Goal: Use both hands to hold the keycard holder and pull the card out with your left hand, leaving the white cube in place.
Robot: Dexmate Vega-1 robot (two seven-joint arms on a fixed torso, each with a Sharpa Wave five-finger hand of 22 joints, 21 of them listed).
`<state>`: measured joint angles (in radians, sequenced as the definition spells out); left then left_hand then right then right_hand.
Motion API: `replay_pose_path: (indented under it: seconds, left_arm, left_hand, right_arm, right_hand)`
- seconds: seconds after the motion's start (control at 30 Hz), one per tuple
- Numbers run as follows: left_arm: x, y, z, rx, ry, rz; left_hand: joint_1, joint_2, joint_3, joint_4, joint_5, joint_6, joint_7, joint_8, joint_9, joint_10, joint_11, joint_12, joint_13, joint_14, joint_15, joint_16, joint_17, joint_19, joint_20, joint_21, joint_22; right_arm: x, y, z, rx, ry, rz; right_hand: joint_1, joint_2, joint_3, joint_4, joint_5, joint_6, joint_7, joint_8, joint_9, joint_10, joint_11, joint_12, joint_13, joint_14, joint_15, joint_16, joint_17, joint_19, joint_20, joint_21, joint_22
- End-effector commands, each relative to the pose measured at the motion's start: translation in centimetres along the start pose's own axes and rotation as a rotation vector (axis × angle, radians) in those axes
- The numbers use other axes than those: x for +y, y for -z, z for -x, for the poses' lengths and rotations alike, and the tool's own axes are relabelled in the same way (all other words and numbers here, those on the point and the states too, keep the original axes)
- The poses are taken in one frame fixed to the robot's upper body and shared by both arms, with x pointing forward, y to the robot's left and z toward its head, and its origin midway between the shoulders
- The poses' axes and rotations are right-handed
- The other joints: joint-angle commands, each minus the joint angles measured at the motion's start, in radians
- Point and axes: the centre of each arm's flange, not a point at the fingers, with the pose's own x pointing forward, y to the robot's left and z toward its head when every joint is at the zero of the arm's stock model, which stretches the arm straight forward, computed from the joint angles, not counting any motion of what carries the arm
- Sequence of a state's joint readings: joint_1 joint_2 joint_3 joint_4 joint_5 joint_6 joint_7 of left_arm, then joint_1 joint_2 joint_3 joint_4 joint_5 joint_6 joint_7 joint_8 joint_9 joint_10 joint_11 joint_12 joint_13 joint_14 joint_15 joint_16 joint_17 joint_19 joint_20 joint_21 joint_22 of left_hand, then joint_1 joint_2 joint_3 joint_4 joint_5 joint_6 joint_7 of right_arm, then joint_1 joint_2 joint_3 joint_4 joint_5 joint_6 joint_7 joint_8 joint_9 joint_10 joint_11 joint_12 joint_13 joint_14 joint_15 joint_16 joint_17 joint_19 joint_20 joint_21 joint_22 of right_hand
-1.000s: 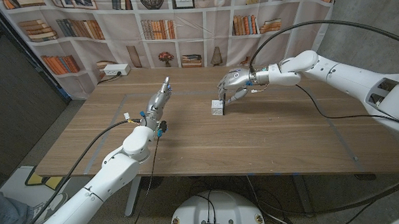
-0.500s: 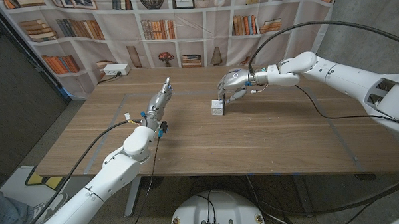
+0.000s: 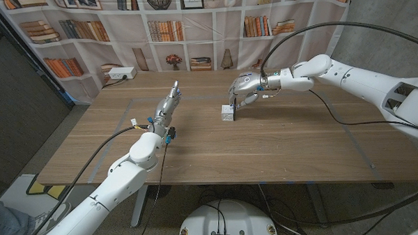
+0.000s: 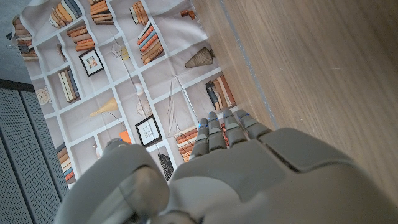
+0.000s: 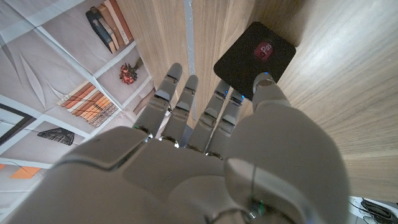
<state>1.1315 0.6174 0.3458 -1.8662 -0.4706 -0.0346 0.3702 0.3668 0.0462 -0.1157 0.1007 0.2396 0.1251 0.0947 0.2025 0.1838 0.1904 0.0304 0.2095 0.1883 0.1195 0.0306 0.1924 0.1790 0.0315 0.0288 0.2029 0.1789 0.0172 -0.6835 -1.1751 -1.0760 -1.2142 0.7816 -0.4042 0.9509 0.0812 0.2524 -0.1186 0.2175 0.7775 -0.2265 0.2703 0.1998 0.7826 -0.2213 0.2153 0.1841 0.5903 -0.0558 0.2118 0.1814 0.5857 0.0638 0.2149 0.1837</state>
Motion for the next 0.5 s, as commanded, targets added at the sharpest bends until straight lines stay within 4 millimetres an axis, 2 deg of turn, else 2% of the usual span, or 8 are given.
replay_pose_path:
  seconds: [0.03,0.23,0.5]
  left_arm:
    - [-0.10,-0.06,-0.11,0.003,0.003,-0.002]
    - [-0.19,-0.09,-0.17,0.001,0.005,-0.003]
    - [-0.24,-0.11,-0.01,0.000,0.001,-0.004]
  left_hand:
    - [-0.003,0.002,-0.006,0.000,-0.006,0.007,-0.001,-0.004,0.002,0.003,-0.002,-0.006,0.002,0.004,-0.002,-0.003,0.004,-0.003,0.002,-0.004,0.003]
    - [-0.002,0.003,-0.007,0.000,-0.006,0.008,-0.001,-0.004,0.002,0.004,-0.002,-0.006,0.002,0.004,-0.002,-0.003,0.004,-0.004,0.004,-0.004,0.003]
    - [-0.002,0.003,-0.008,0.000,-0.006,0.008,-0.001,-0.004,0.002,0.005,-0.003,-0.006,0.002,0.004,-0.003,-0.003,0.004,-0.006,0.007,-0.004,0.003]
  right_arm:
    - [0.38,-0.04,-0.23,-0.004,-0.015,-0.012]
    - [0.53,-0.01,-0.18,-0.009,-0.005,-0.014]
    - [0.56,-0.16,-0.07,-0.007,-0.005,-0.012]
  right_hand:
    - [0.003,0.019,0.003,-0.001,-0.001,0.017,0.001,0.006,0.000,0.026,0.000,0.009,0.005,0.024,-0.117,0.007,0.003,0.007,-0.007,0.004,0.003]
    - [0.000,0.039,0.008,0.004,-0.006,0.043,0.001,0.011,-0.001,0.054,0.000,0.010,0.005,0.043,-0.118,0.005,0.003,-0.004,-0.026,-0.001,0.004]
    - [0.001,0.073,0.022,0.009,-0.019,0.134,0.000,0.032,-0.002,0.139,0.000,0.013,0.004,0.098,-0.121,-0.003,0.000,-0.003,-0.040,-0.001,0.004]
